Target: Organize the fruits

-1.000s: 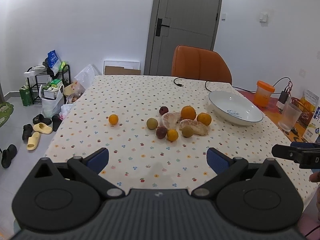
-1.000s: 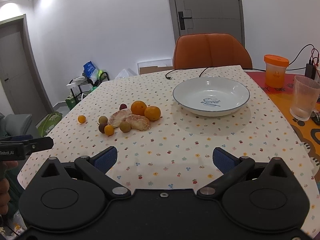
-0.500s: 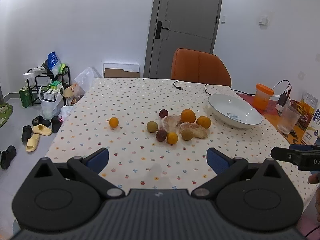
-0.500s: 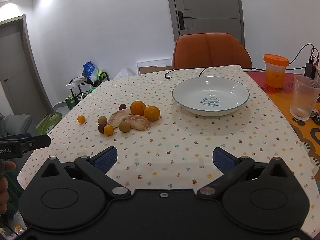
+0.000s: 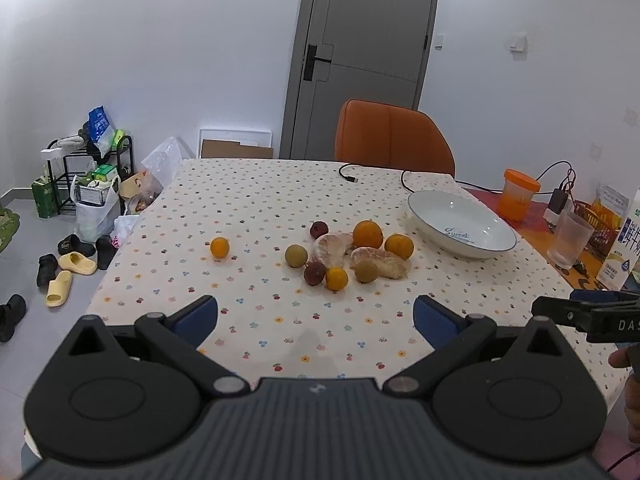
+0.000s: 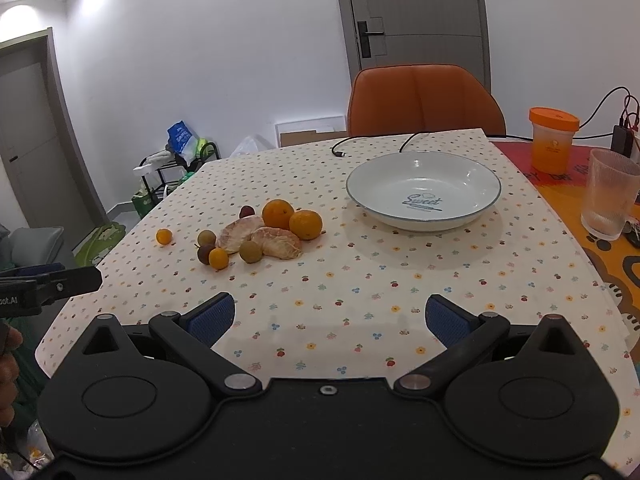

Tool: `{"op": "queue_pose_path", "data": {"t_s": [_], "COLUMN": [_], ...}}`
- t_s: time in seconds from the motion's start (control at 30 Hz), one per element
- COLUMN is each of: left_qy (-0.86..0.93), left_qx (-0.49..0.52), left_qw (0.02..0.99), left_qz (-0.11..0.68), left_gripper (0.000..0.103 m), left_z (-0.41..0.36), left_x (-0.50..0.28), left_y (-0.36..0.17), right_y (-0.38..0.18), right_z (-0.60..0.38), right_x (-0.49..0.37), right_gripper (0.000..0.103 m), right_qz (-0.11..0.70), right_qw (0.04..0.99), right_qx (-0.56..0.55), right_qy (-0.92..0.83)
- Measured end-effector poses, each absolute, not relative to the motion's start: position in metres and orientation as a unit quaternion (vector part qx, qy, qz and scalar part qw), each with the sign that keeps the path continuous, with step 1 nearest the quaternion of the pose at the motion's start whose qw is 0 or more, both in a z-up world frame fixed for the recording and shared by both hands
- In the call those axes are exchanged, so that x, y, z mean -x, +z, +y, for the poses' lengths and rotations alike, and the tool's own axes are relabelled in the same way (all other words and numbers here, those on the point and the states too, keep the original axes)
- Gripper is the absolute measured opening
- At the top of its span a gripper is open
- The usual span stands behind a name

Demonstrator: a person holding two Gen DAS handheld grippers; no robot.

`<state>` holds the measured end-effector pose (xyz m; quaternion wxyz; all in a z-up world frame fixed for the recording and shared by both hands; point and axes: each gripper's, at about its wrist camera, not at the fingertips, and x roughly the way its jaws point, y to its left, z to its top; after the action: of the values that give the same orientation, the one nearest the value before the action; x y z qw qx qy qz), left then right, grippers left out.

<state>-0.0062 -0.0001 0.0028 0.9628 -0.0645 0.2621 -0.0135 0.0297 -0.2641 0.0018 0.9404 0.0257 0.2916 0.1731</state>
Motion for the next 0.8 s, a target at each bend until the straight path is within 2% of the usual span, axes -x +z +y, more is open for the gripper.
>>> {"op": "queue_pose_path", "data": {"t_s": [0.8], "left_qy": [-0.013], "left_qx": [0.089], "left_qw": [0.967], "left_qz": [0.237], "left_gripper": [0.103], "left_z": [0.000], "left_x": [-0.001], "left_y": [-0.001], "right_y": [-0.008], "right_z": [-0.253], "right_x": [-0.040], "right_gripper": [0.103], "right_qz": [0.276], "right_qw": [0.939], "right_qx": [-0.019], "right_qy": [0.203]}}
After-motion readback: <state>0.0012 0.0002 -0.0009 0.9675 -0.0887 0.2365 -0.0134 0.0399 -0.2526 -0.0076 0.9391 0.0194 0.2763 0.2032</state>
